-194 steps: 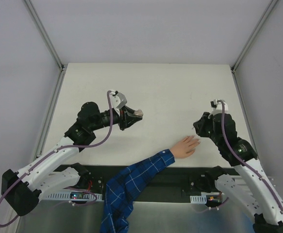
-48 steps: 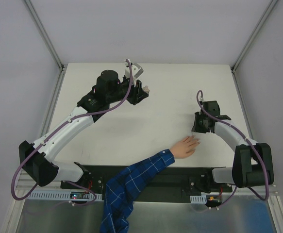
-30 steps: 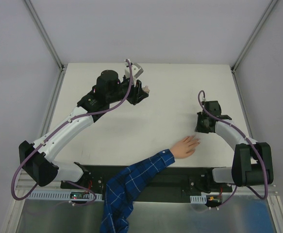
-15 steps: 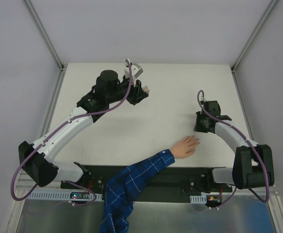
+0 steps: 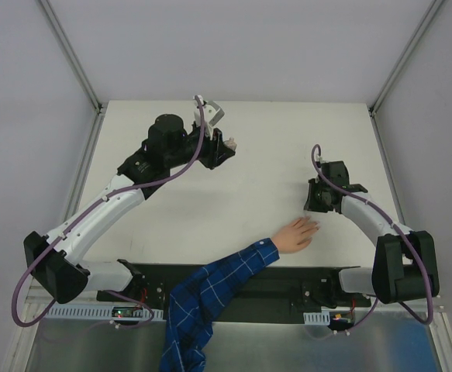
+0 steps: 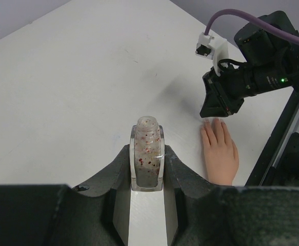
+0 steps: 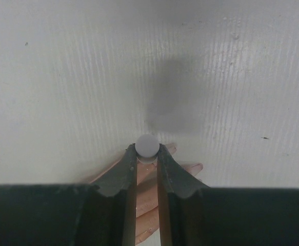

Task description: Paint the nails

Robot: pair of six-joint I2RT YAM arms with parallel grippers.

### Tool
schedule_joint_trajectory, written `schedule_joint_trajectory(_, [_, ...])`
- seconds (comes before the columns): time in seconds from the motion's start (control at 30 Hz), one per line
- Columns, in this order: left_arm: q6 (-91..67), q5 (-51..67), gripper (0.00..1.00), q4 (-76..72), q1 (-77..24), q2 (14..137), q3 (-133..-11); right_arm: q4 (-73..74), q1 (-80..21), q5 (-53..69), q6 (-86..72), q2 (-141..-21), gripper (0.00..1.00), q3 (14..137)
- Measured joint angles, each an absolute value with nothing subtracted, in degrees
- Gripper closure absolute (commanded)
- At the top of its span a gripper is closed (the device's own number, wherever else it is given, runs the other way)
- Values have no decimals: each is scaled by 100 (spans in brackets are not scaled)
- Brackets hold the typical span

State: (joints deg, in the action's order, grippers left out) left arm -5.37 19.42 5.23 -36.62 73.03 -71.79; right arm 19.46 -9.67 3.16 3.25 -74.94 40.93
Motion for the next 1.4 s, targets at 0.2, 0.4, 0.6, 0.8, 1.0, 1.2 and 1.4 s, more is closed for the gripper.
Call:
schedule_joint_trajectory(0.2, [-569,1938,100,539,-3662,7290,-7126,1953,-980,340,318,-7496,100,4093])
schedule_joint_trajectory(0.4, [-615,1914,100,539,-3662,7249,-7126,1949,-980,235,281,-7518,99,4093])
schedule_joint_trajectory(0.6, [-626,1898,100,537,-3662,7185,-7122,1949,-967,32,246,-7590,100,4093])
schedule_joint_trajectory(0.8, [-626,1896,100,537,-3662,7153,-7096,1946,-950,-119,237,-7636,99,4095])
schedule_joint_trajectory(1.0, [-626,1896,100,537,-3662,7153,-7094,1951,-910,-226,235,-7758,100,4180])
schedule_joint_trajectory(1.2, [-624,1896,100,534,-3662,7153,-7094,1949,-847,-311,235,-7767,100,4189])
schedule_joint_trajectory(1.4, [-622,1898,100,537,-3662,7157,-7094,1949,-810,-379,235,-7767,100,4189])
